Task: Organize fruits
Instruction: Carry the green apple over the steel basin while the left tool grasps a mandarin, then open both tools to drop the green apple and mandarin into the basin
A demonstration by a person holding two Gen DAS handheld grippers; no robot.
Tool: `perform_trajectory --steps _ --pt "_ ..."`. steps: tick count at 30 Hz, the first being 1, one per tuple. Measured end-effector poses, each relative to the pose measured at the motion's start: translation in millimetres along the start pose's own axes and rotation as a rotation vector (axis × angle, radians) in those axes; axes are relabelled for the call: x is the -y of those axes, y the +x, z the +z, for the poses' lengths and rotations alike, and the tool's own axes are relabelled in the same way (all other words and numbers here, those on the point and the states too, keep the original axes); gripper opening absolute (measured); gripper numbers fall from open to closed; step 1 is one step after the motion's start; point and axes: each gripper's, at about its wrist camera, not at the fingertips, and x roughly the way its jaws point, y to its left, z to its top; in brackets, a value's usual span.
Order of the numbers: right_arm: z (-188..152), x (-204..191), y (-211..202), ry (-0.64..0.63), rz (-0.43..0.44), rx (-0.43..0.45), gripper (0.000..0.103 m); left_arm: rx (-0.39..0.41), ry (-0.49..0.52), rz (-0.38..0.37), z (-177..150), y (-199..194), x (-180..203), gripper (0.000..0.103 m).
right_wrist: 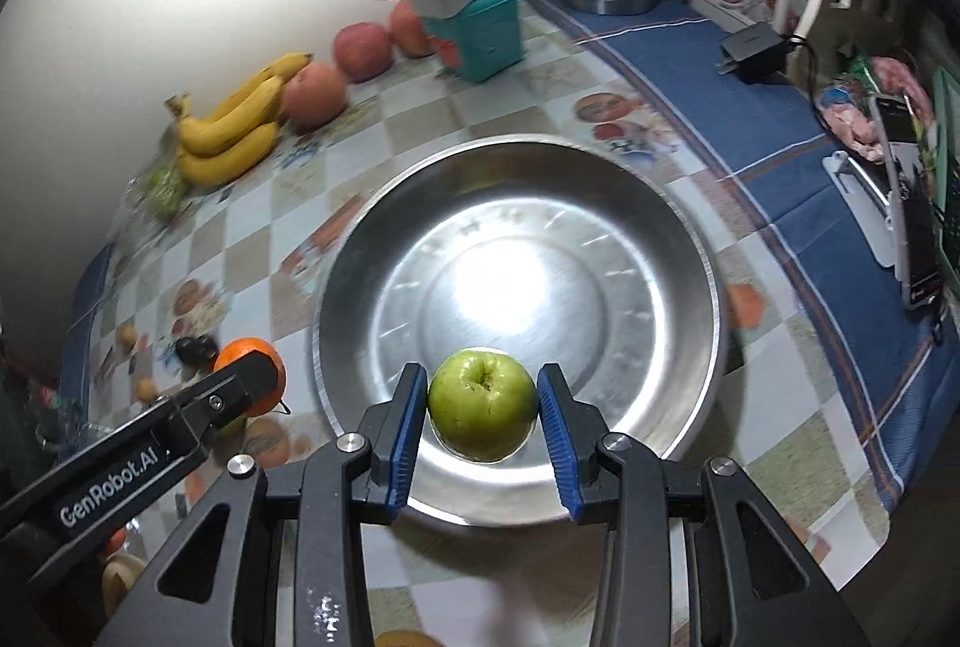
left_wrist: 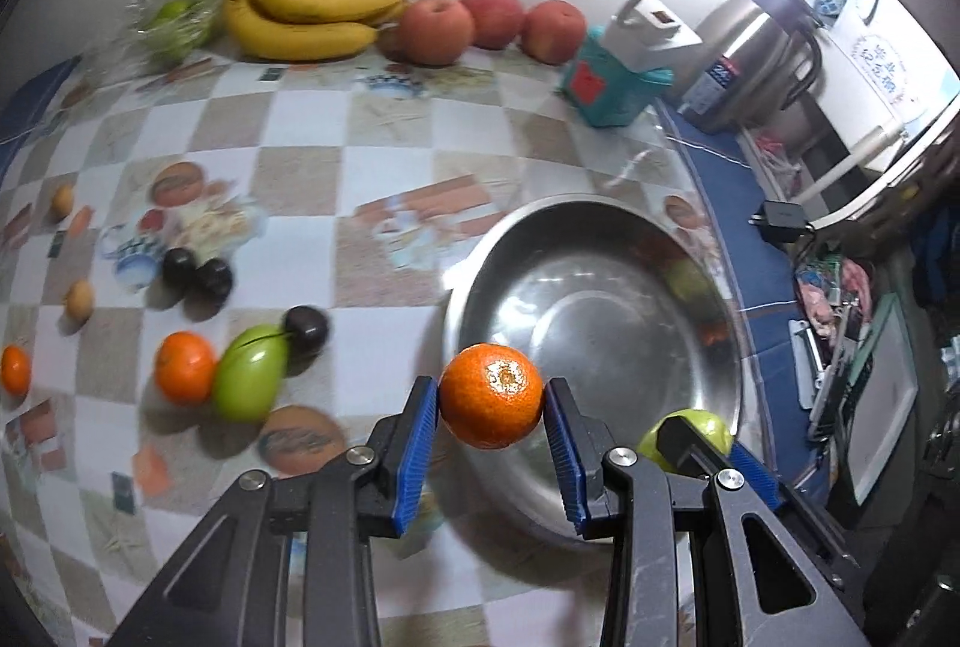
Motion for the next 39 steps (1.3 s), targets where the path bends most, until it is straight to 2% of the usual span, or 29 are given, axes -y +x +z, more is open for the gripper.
perform_trajectory --steps 9,17,30,31,33,35,39 --pt "13 16 13 0.023 -0.047 -0.007 0.040 -0.025 0.021 -0.009 9 23 11 0.039" --pt "17 19 34 0.002 -0.080 -0.052 0.040 -0.071 0.013 -0.008 10 44 10 0.039" --pt "14 18 45 -0.020 -0.108 -0.104 0.040 -0.107 -0.009 -0.001 3 54 6 0.041" --pt "14 18 45 -0.021 -0.109 -0.107 0.040 -0.106 -0.012 -0.005 2 54 6 0.042" --pt "15 17 45 -0.024 -0.111 -0.107 0.040 -0.103 -0.019 -0.026 2 52 6 0.052" --pt "15 16 45 -0.025 -0.109 -0.107 0.040 -0.100 -0.017 -0.035 2 49 8 0.057" --pt "14 16 45 -0.024 -0.109 -0.107 0.040 -0.077 -0.001 -0.013 3 42 11 0.061"
